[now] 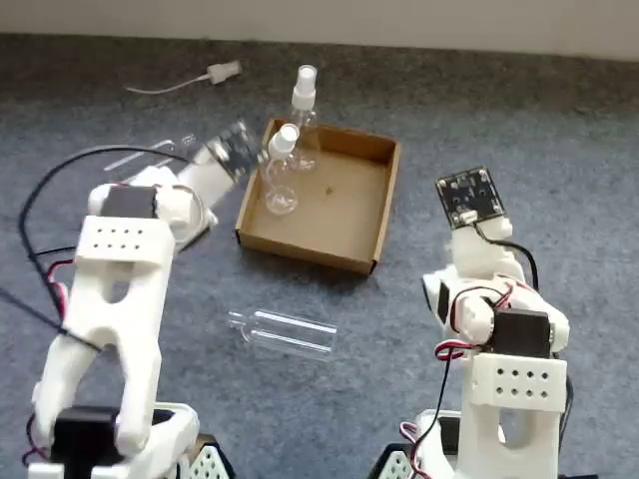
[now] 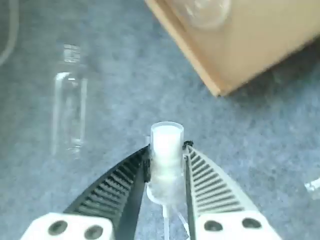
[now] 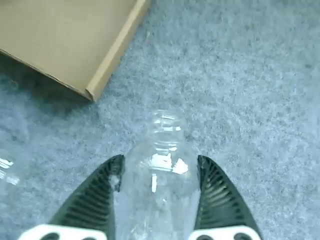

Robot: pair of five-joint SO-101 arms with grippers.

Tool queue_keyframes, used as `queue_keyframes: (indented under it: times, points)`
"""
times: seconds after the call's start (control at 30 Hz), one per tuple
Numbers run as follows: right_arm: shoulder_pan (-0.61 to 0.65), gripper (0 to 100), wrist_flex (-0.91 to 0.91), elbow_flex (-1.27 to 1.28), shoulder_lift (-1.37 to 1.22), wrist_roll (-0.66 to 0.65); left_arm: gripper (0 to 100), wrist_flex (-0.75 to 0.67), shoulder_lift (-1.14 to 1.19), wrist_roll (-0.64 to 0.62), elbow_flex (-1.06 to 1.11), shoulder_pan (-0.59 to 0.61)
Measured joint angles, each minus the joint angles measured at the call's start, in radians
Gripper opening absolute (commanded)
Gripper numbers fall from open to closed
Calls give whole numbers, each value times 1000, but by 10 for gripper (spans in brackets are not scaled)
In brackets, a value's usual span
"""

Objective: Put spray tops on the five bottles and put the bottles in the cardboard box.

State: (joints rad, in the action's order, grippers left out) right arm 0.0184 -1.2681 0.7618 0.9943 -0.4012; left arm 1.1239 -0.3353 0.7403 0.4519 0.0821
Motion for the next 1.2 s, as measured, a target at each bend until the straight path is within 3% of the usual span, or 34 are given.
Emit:
queue_keyframes:
  times: [0.27,0.53,0.73,0.93,1.2]
  points:
    - [362,19,-2,-120,3,109,50,164,-275,-361,-298,0]
    - [629,4,140,-118,3,129,47,166,-468,-657,-537,-48]
    - [658,4,293,15,141,129,46,64,-496,-790,-621,-253]
    - [621,4,493,324,436,129,46,-75,-493,-827,-624,-405]
    - [612,4,539,578,694,183,45,-138,-494,-885,-620,-555]
